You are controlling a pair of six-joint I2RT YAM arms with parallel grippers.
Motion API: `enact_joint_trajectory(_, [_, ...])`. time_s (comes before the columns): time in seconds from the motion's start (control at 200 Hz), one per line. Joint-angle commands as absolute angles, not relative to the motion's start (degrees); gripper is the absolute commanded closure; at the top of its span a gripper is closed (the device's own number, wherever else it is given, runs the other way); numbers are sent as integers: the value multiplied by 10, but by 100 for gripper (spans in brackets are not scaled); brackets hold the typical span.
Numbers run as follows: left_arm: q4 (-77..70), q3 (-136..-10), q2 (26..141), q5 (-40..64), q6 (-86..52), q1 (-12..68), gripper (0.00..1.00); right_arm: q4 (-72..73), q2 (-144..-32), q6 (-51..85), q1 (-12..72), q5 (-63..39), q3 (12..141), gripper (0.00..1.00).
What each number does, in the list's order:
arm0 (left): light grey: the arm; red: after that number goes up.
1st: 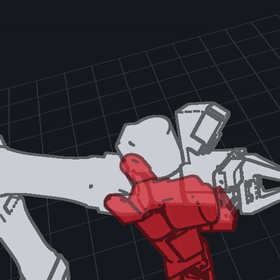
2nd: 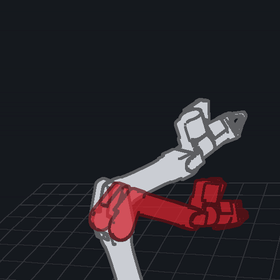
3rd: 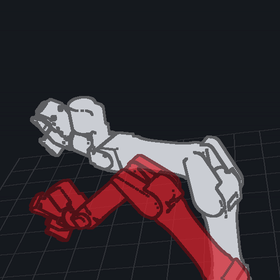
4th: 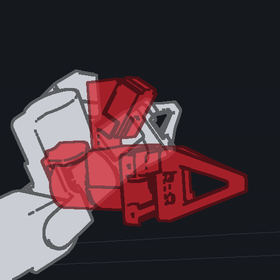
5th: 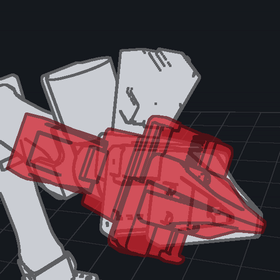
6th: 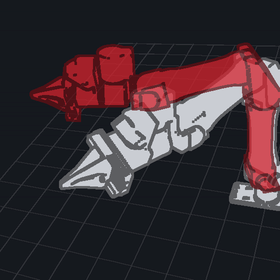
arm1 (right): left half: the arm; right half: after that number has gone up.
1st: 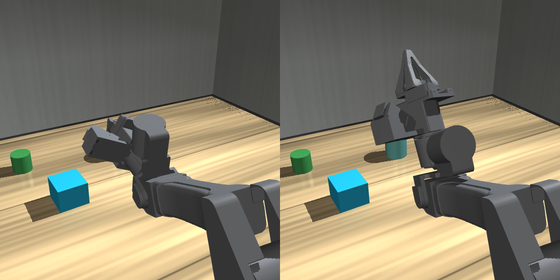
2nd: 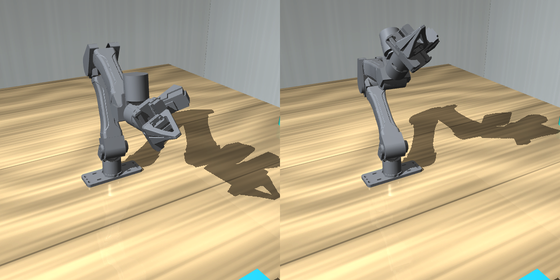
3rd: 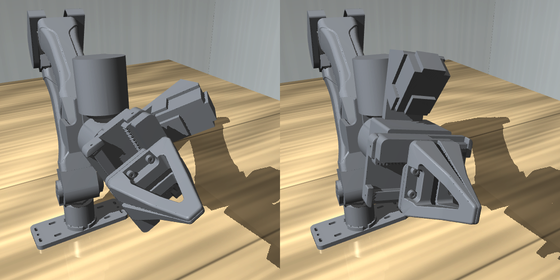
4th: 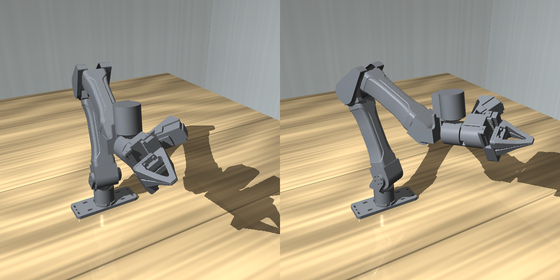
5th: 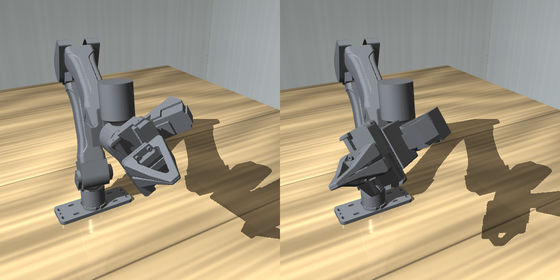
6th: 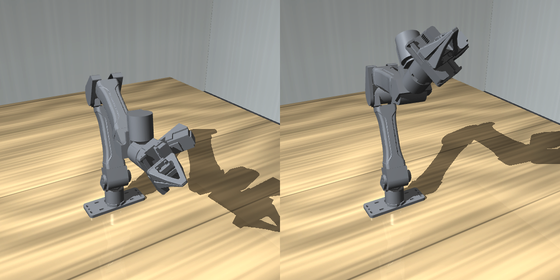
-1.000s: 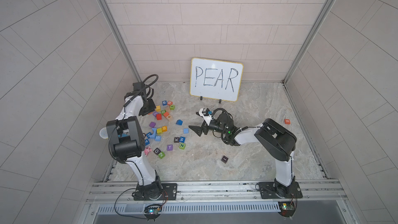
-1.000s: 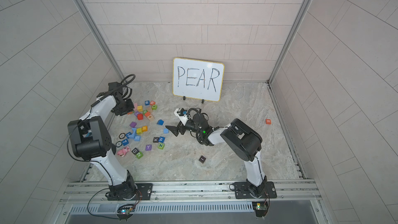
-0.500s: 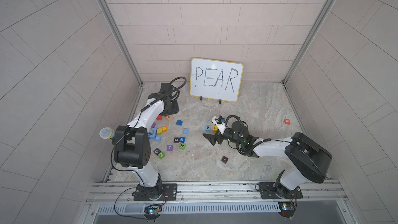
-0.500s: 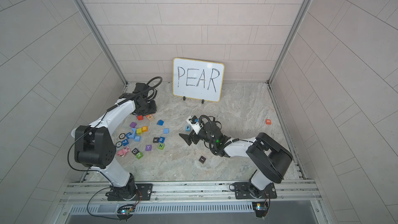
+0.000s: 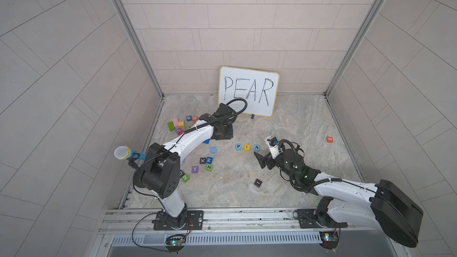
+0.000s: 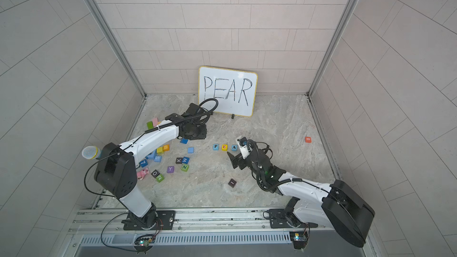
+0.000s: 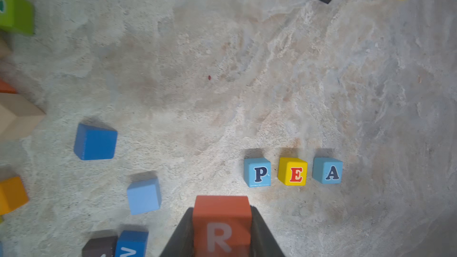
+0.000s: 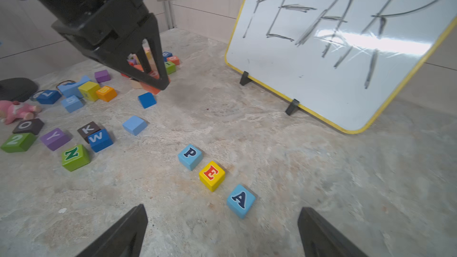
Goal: Spell the uppercase word “pear” with letter blocks
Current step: Place the letter block at the center of the board.
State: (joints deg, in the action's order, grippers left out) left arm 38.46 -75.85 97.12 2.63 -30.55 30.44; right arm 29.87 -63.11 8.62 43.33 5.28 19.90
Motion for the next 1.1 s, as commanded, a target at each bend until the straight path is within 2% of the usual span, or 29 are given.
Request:
enact_joint_trajectory(0.0, [374,-772,982,7,-339,333,73,228,-587,120,430,121,188,0])
enact_joint_trajectory(0.26, [364,-800,1015,0,-376,398,73,134,-481,153,405,174,161,0])
enact_joint_trajectory(0.525, [348,-845,1075,4,-412,460,73,71,-403,196,346,197,141,0])
enact_joint_trajectory(0.78, [336,-913,1145,-3,-445,513,73,67,-376,204,312,201,118,0])
enact_joint_trajectory(1.091, [339,-967,1208,-10,-456,539,73,86,-357,224,288,221,81,0])
